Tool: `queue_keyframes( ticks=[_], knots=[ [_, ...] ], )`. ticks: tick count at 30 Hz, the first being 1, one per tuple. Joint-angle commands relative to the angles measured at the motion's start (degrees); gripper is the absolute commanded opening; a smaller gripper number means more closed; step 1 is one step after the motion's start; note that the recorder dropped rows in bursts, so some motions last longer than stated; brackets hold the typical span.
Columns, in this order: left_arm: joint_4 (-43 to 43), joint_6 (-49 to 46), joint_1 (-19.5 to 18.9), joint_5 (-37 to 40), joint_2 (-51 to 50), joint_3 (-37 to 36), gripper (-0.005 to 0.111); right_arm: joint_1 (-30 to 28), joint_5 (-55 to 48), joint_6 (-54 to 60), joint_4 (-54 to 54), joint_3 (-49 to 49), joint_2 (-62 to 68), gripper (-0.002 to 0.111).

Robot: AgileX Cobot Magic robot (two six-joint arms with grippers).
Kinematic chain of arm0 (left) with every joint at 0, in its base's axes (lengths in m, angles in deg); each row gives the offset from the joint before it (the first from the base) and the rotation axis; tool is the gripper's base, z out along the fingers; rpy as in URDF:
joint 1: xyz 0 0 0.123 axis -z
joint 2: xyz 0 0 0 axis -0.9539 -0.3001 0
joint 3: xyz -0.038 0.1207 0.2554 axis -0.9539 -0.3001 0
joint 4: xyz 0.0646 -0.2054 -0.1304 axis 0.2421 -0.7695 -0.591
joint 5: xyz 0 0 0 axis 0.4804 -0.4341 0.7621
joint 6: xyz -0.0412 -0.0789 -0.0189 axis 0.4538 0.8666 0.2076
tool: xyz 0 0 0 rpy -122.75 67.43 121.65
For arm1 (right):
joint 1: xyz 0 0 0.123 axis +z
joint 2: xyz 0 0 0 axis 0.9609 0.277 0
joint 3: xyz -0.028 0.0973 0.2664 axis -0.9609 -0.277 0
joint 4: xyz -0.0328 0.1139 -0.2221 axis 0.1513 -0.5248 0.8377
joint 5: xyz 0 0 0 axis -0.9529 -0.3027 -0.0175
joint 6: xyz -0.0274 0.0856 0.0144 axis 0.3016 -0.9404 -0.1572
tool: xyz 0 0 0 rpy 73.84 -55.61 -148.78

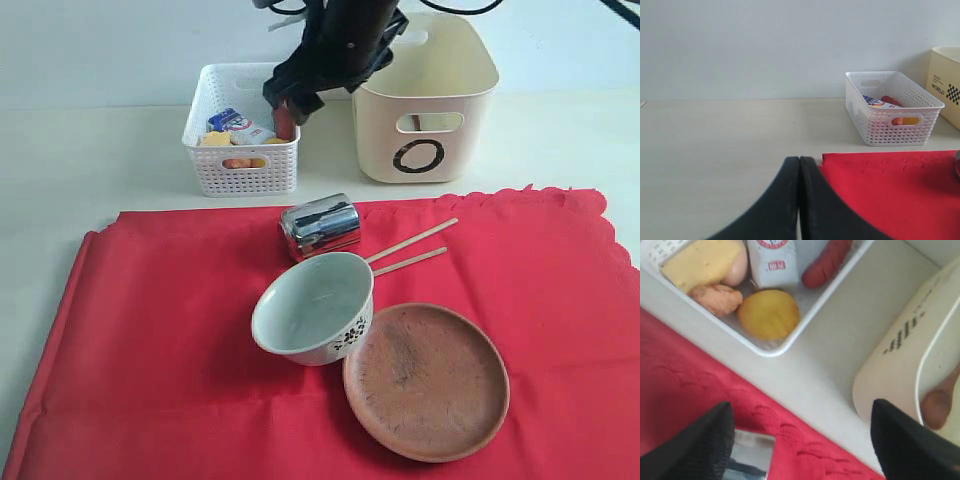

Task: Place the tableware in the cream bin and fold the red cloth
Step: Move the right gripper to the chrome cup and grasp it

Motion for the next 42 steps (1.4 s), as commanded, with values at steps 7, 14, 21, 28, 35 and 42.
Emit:
queue_keyframes(
  ticks=[7,14,21,28,35,42],
  knots=[
    [0.0,-0.31,0.0,-0.13,0.37,-0.21,0.0,-5.78,-14.09,5.22,-6.66,-0.38,0.2,0.067],
    [0.0,-0.31,0.0,-0.13,0.37,-0.21,0.0,-8.83,-13.02,12.2,-19.14,-5.06,1.24,0.064],
    [0.0,-0.31,0.0,-0.13,0.37,-0.21,0.0,-9.05,-7.66,13.63,-19.69,-9.49,3.52,0.064],
    [0.0,-0.31,0.0,-0.13,0.37,-0.21,0.0,-9.05,-5.44,22.25,-32.79,-9.59,7.77,0.064],
    [0.0,-0.31,0.0,-0.13,0.37,-0.21,0.0,-9.05,-7.4,27.4,-41.1,-9.59,10.77,0.064],
    [0.0,-0.31,0.0,-0.13,0.37,-0.21,0.0,-9.05,-11.05,32.68,-47.93,-9.59,11.03,0.064]
  ],
)
